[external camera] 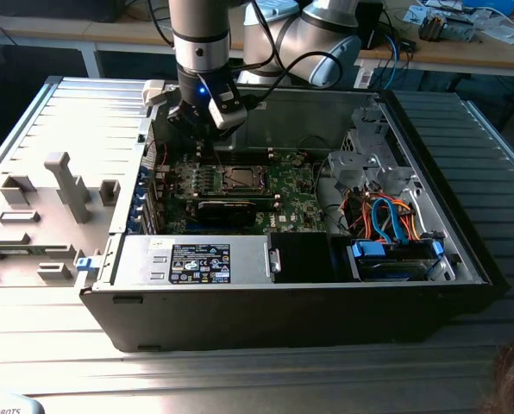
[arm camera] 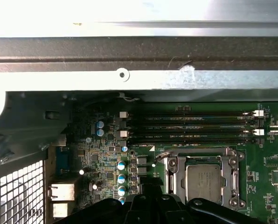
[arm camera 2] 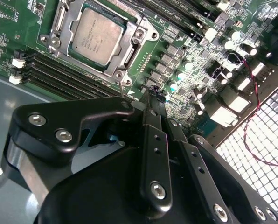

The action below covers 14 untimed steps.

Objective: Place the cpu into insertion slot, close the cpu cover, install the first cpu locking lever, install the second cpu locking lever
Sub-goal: 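Install the first cpu locking lever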

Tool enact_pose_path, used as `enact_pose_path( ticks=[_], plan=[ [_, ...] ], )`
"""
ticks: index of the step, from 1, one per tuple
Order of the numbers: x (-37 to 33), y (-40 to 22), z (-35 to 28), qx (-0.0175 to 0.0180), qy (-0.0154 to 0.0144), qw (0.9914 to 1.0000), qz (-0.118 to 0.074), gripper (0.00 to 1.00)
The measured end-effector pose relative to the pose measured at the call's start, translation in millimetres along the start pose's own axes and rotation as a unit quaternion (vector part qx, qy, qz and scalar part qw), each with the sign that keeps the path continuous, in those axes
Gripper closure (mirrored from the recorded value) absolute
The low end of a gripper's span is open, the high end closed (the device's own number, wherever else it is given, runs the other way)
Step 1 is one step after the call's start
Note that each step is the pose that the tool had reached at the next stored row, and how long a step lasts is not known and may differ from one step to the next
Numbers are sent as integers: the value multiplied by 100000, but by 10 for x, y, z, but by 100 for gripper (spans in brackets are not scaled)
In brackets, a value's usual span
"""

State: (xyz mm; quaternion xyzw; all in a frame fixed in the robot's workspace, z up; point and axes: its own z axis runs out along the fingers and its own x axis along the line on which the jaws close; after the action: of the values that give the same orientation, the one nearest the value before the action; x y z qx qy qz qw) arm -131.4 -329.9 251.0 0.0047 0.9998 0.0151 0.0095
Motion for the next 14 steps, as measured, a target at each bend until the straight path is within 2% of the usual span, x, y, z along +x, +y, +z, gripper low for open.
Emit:
enact_pose_path(
  ticks=[5,14],
  plan=[
    [21,0,-10,-1,-54,100000,-28,89],
    [40,2,-87,-3,-143,100000,-16,89]
  ],
)
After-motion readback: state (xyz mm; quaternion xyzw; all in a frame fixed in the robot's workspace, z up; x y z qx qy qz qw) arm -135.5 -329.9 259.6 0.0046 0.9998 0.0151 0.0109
